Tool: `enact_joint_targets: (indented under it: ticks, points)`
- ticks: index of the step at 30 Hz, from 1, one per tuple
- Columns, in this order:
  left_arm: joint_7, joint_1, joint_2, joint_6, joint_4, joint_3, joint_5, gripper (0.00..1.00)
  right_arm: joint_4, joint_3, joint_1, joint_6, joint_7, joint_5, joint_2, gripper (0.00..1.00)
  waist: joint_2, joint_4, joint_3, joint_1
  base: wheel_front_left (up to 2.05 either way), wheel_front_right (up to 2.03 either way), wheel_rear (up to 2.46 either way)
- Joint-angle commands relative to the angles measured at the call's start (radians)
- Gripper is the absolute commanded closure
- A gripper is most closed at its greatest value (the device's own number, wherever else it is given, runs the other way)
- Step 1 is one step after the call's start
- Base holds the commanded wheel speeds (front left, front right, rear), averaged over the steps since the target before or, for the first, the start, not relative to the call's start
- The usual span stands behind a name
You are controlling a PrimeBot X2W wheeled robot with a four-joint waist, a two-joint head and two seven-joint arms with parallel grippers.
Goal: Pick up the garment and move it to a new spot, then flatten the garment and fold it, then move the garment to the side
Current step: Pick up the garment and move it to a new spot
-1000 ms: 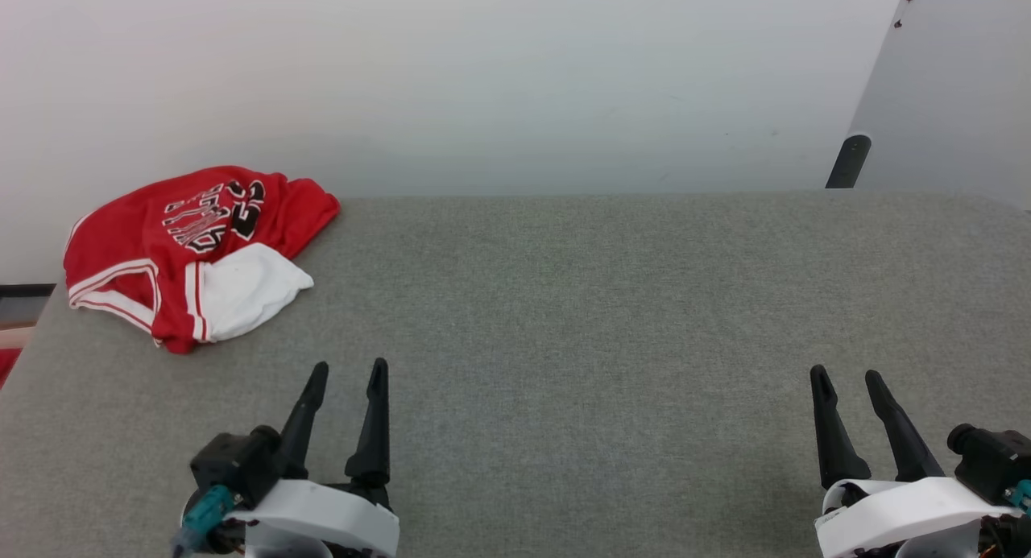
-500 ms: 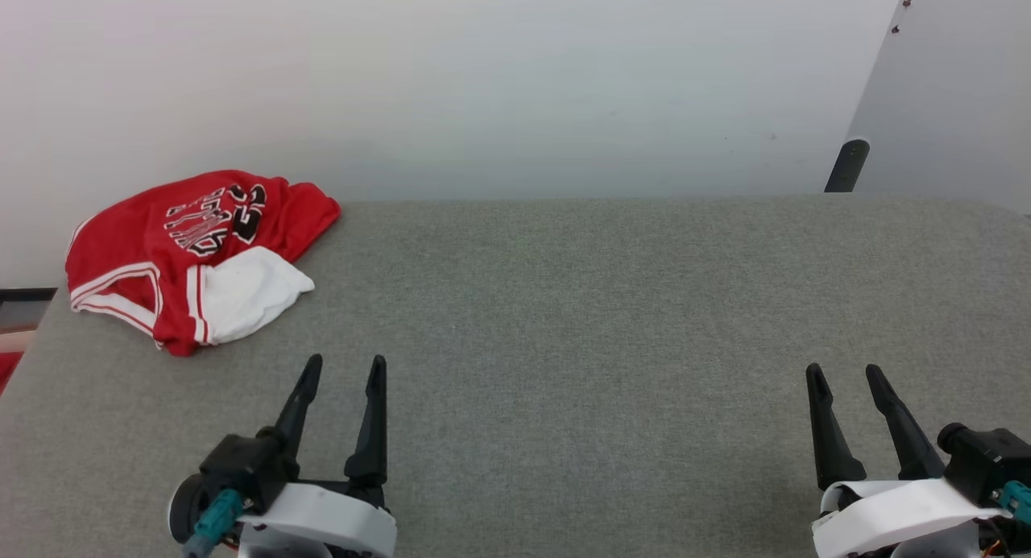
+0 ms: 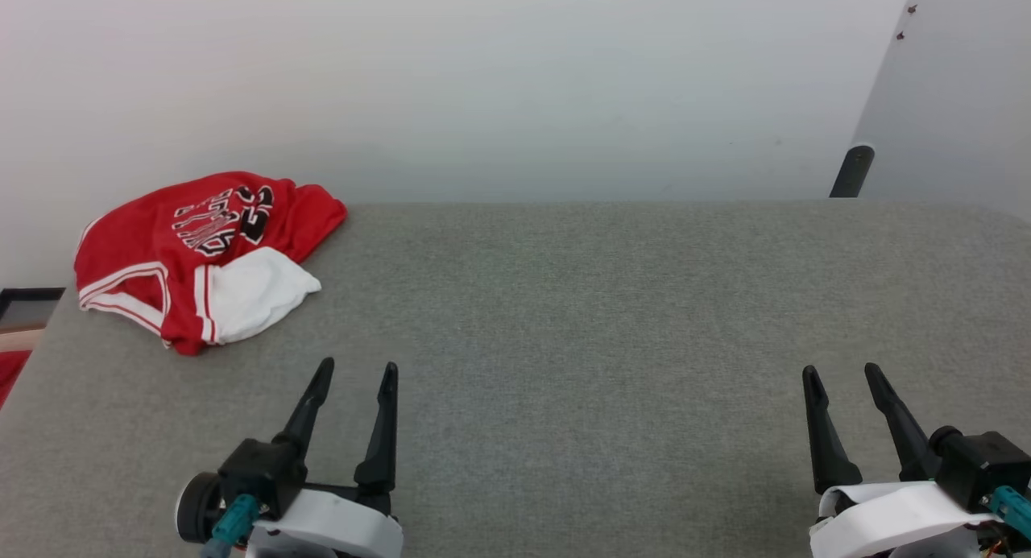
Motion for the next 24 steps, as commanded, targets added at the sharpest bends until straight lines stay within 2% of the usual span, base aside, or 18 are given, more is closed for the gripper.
enact_joint_targets:
  ticks: [1, 10, 24]
  points:
    - [0.001, -0.007, 0.001, -0.004, 0.005, 0.005, -0.002, 0.0, -0.003, 0.003, 0.01, 0.001, -0.002, -0.005, 0.002, 0.0, 0.0, 0.005, -0.001, -0.0001, 0.0, 0.0, 0.0]
    - [0.001, -0.017, 0.009, -0.01, 0.04, 0.043, -0.012, 0.0, 0.003, 0.026, 0.012, 0.001, 0.003, 0.002, 0.002, 0.0, 0.0, 0.075, -0.013, -0.0001, 0.0, 0.0, 0.0]
    - [0.001, -0.005, 0.039, -0.004, 0.091, 0.135, -0.022, 0.0, 0.034, 0.093, -0.006, 0.001, -0.007, 0.025, 0.002, 0.0, 0.0, 0.268, -0.041, -0.0001, 0.0, 0.0, 0.0]
